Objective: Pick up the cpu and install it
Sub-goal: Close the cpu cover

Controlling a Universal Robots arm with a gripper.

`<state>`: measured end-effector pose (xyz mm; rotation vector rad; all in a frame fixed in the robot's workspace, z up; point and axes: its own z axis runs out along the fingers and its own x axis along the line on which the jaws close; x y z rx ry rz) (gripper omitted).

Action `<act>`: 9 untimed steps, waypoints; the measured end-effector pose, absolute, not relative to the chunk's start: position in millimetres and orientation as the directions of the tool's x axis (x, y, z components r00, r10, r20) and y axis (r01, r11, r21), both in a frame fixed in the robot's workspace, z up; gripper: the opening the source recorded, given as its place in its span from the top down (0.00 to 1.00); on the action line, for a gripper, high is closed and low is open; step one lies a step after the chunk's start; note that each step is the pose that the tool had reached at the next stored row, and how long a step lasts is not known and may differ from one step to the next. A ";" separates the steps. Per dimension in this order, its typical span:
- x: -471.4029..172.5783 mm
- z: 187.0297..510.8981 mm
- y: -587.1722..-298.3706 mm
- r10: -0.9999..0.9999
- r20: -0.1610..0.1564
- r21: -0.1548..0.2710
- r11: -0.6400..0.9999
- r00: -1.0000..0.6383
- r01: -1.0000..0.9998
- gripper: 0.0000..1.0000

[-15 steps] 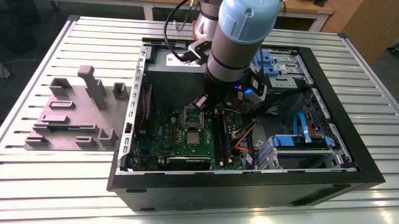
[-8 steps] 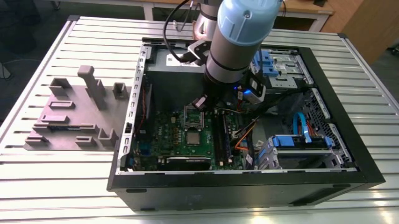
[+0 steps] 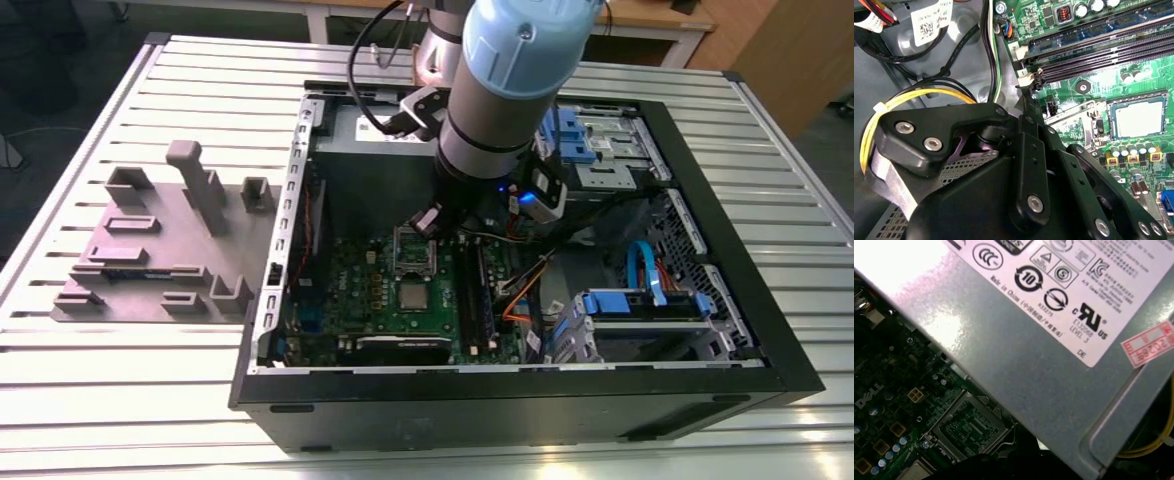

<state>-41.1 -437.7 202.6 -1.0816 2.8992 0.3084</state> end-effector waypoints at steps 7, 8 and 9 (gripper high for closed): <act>-41.2 202.9 -437.3 -0.644 -0.082 0.184 0.740 -0.761 -0.647 0.89; -41.2 203.0 -437.3 -0.644 -0.080 0.186 0.740 -0.761 -0.646 0.89; -41.2 203.1 -437.3 -0.644 -0.078 0.187 0.740 -0.761 -0.646 0.89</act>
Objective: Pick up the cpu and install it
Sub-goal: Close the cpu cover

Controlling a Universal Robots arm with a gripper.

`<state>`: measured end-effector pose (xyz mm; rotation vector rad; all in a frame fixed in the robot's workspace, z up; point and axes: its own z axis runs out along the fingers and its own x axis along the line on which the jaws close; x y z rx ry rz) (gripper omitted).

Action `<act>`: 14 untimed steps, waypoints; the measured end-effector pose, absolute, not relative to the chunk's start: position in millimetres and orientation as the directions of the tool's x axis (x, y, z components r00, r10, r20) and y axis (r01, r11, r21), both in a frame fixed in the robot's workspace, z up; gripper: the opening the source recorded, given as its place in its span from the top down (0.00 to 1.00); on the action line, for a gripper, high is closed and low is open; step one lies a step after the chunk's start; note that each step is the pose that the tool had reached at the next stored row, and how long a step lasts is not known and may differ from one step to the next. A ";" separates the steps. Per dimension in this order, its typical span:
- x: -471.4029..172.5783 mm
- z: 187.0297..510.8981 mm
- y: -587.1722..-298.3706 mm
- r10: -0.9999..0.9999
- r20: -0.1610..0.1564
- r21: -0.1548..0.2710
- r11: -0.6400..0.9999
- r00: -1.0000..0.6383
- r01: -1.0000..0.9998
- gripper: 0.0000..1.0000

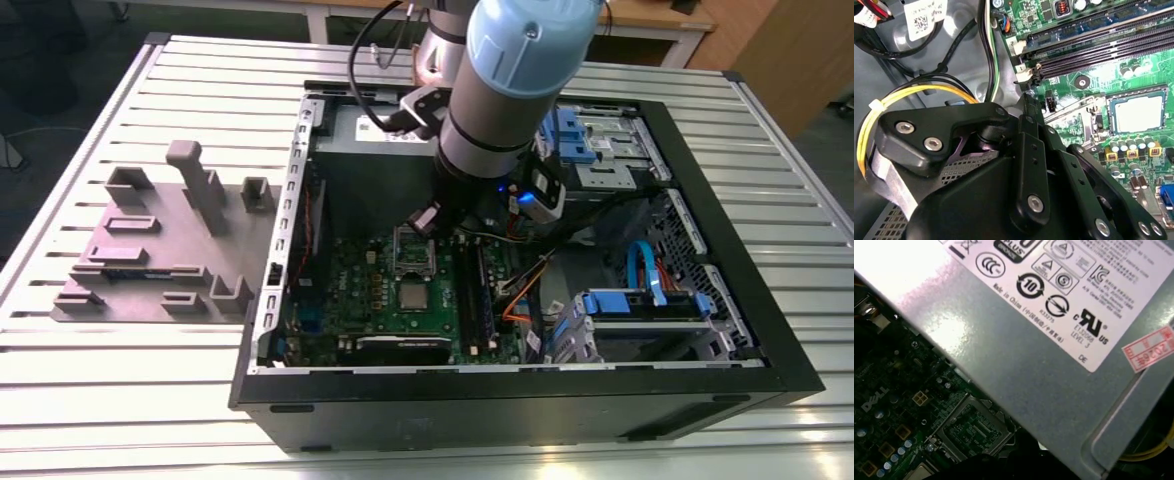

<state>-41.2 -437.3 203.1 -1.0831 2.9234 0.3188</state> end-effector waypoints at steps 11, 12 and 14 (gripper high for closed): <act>-41.2 212.5 -435.7 -0.645 -0.055 0.179 0.744 -0.762 -0.643 0.89; -41.2 213.0 -435.6 -0.646 -0.053 0.177 0.745 -0.762 -0.643 0.89; -41.2 214.5 -435.5 -0.646 -0.050 0.173 0.746 -0.762 -0.643 0.89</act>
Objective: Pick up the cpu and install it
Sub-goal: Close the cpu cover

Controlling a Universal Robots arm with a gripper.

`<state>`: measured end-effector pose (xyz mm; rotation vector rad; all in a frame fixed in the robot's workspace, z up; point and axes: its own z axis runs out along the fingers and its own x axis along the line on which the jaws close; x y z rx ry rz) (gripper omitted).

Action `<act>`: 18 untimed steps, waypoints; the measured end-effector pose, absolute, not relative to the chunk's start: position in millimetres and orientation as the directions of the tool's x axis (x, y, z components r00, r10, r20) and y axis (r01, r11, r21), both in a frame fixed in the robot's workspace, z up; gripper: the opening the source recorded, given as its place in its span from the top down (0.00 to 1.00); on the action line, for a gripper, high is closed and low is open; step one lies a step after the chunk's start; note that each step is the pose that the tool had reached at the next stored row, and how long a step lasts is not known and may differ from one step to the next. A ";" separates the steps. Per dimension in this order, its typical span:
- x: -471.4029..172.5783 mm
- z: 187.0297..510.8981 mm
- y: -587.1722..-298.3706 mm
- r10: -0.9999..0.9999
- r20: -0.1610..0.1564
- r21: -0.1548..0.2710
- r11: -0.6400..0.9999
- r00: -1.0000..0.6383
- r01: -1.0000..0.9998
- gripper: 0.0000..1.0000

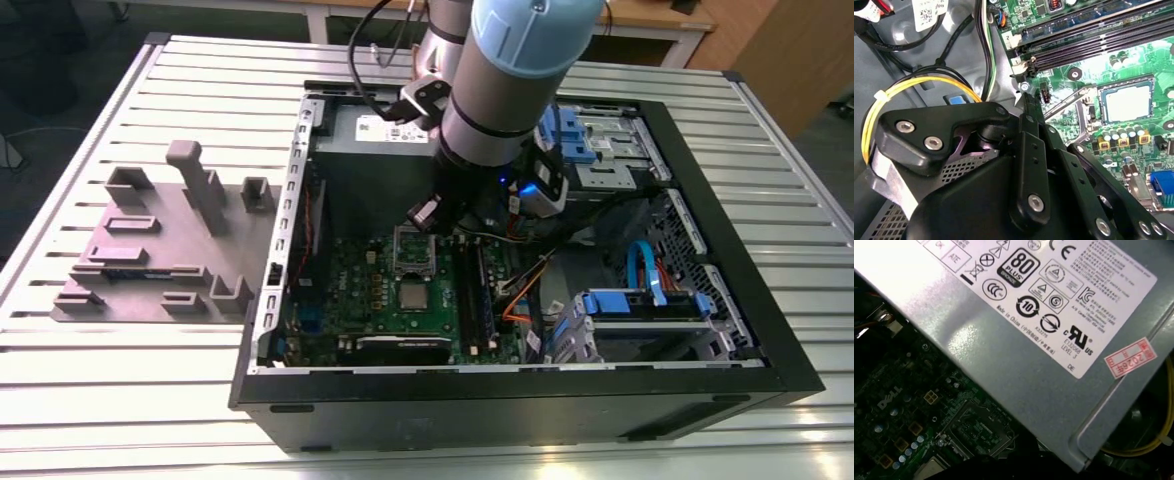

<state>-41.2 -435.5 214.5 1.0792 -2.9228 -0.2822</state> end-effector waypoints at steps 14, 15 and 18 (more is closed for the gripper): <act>-41.3 221.3 -435.4 -0.647 -0.030 0.150 0.751 -0.762 -0.643 0.89; -41.3 221.3 -435.4 -0.647 -0.030 0.150 0.751 -0.762 -0.643 0.89; -41.3 221.6 -435.4 -0.647 -0.030 0.150 0.751 -0.762 -0.643 0.89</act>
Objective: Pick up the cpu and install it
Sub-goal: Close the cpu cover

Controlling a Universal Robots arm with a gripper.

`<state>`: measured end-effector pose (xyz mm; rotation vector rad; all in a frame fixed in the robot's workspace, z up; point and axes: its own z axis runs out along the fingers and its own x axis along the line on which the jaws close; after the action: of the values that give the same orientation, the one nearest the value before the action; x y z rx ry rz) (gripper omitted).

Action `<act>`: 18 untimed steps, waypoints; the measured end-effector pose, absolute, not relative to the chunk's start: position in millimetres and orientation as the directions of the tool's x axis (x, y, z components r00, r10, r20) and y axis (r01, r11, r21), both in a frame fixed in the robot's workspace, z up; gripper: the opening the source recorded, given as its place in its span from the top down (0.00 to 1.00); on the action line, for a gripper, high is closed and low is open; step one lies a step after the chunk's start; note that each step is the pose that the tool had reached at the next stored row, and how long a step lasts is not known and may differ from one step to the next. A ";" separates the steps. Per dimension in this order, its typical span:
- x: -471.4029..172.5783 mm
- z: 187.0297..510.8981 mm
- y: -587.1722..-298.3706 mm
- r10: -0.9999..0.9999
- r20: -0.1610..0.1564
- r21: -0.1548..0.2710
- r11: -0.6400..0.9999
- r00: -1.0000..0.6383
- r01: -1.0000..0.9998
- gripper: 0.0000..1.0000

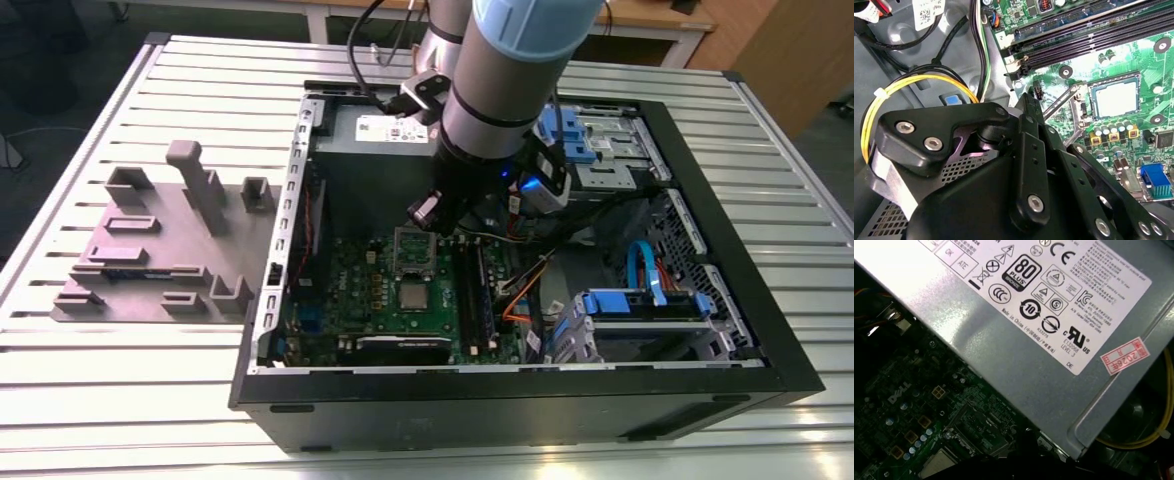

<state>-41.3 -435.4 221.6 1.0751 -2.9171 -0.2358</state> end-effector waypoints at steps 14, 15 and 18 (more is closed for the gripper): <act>-41.3 225.6 -435.6 -0.647 -0.025 0.144 0.752 -0.762 -0.643 0.89; -41.3 225.6 -435.6 -0.647 -0.023 0.142 0.752 -0.762 -0.643 0.89; -41.4 226.5 -435.7 -0.647 -0.022 0.141 0.752 -0.762 -0.643 0.89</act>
<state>-41.4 -435.7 226.5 1.0735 -2.9145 -0.2187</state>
